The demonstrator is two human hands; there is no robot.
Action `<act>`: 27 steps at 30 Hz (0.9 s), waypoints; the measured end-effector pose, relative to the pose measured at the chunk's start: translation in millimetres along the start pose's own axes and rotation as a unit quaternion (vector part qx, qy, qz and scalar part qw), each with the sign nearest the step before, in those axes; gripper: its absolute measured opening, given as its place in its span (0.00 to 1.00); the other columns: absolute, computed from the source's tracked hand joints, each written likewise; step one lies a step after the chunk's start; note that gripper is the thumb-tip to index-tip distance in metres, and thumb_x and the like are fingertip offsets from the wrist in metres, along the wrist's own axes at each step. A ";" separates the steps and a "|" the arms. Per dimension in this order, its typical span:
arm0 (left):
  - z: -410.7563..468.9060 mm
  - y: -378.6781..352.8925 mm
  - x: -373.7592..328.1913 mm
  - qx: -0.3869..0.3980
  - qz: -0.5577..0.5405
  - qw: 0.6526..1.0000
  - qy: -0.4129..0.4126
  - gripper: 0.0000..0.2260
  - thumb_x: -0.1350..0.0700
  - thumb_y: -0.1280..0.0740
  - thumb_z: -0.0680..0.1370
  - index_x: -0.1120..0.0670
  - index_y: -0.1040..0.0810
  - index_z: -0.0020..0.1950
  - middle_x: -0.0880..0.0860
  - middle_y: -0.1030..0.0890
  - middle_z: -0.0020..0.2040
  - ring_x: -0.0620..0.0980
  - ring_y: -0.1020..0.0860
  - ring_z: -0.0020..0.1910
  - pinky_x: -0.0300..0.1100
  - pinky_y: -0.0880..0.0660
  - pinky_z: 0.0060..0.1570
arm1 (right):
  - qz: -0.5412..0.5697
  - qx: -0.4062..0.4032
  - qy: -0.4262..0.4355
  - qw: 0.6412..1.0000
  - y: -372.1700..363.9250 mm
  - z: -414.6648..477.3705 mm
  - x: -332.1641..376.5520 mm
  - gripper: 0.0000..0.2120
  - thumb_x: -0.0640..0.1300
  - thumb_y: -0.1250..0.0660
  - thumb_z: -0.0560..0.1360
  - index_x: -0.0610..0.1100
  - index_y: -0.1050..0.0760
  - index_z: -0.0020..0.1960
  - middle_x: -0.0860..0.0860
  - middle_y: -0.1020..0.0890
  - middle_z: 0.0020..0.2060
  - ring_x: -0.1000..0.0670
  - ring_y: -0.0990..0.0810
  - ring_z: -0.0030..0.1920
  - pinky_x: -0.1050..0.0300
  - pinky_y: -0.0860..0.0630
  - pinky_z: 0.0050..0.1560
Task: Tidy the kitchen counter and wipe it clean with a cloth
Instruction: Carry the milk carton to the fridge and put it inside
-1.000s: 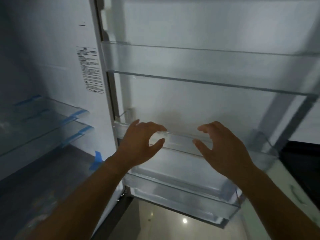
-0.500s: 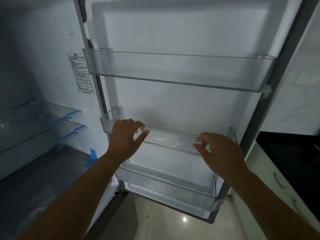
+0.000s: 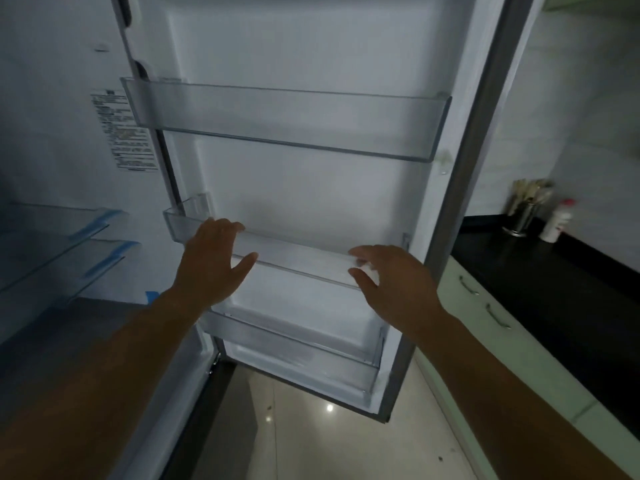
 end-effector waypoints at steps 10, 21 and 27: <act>-102.0 36.3 -95.2 -0.034 -0.220 0.975 -0.016 0.28 0.39 0.42 0.74 0.53 0.32 0.68 0.56 0.33 0.70 0.51 0.38 0.70 0.42 0.44 0.69 | 0.018 -0.137 0.002 0.990 82.9 -88.9 31.3 0.14 0.46 0.31 0.71 0.42 0.22 0.55 0.46 0.20 0.52 0.52 0.26 0.54 0.67 0.34 0.59; -174.7 88.9 -109.5 -0.131 -0.252 0.957 0.054 0.15 0.48 0.46 0.78 0.50 0.25 0.59 0.49 0.28 0.64 0.44 0.31 0.64 0.29 0.40 0.64 | 0.244 -0.106 -0.100 0.959 84.8 -96.0 20.5 0.29 0.47 0.27 0.69 0.49 0.35 0.66 0.55 0.28 0.61 0.58 0.25 0.55 0.69 0.27 0.53; -212.3 113.6 -96.7 -0.156 -0.146 0.967 0.139 0.14 0.52 0.41 0.78 0.48 0.28 0.62 0.44 0.30 0.63 0.38 0.33 0.63 0.24 0.43 0.62 | 0.313 -0.059 0.009 0.948 67.0 -97.2 56.3 0.24 0.45 0.30 0.72 0.44 0.33 0.65 0.52 0.23 0.59 0.56 0.22 0.54 0.60 0.22 0.53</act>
Point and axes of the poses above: each hand's wrist, its own z-axis towards the middle knuckle, its own y-axis out of the back of the hand, x = y × z, the point moved 10 cm from there along z, towards the middle knuckle
